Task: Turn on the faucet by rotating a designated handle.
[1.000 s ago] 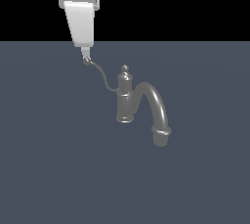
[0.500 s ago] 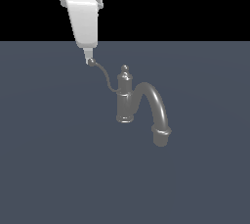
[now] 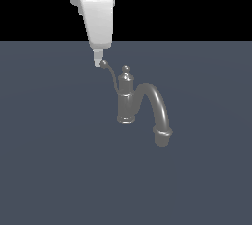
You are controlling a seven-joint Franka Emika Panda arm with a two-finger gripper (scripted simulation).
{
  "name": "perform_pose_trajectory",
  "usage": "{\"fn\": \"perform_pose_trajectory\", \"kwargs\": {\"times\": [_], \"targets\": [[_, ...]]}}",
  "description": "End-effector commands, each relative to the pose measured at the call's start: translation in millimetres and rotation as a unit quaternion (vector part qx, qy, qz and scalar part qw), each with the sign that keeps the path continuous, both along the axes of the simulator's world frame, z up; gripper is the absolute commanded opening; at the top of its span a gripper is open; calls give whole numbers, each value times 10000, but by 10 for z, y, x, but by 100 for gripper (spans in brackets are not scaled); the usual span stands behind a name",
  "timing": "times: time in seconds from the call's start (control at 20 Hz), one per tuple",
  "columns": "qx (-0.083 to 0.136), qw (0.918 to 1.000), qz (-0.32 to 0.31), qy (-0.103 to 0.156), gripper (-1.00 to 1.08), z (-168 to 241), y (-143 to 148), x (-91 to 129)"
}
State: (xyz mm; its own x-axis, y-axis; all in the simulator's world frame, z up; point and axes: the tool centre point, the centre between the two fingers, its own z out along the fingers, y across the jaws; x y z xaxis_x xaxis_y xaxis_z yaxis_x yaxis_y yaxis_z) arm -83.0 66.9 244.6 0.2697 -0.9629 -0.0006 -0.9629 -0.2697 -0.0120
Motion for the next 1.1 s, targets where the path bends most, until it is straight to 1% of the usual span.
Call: {"fn": "perform_pose_trajectory", "kwargs": {"times": [0.0, 0.6, 0.65, 0.7, 1.05], "targets": [[-11, 10000, -67, 33, -100, -12, -157, -69], [-18, 10000, -47, 57, -100, -19, -556, -334], [-18, 10000, -47, 57, -100, -19, -556, -334], [-19, 10000, 20, 23, -100, 0, -455, -292], [-19, 10000, -6, 36, -100, -8, -856, -192]]}}
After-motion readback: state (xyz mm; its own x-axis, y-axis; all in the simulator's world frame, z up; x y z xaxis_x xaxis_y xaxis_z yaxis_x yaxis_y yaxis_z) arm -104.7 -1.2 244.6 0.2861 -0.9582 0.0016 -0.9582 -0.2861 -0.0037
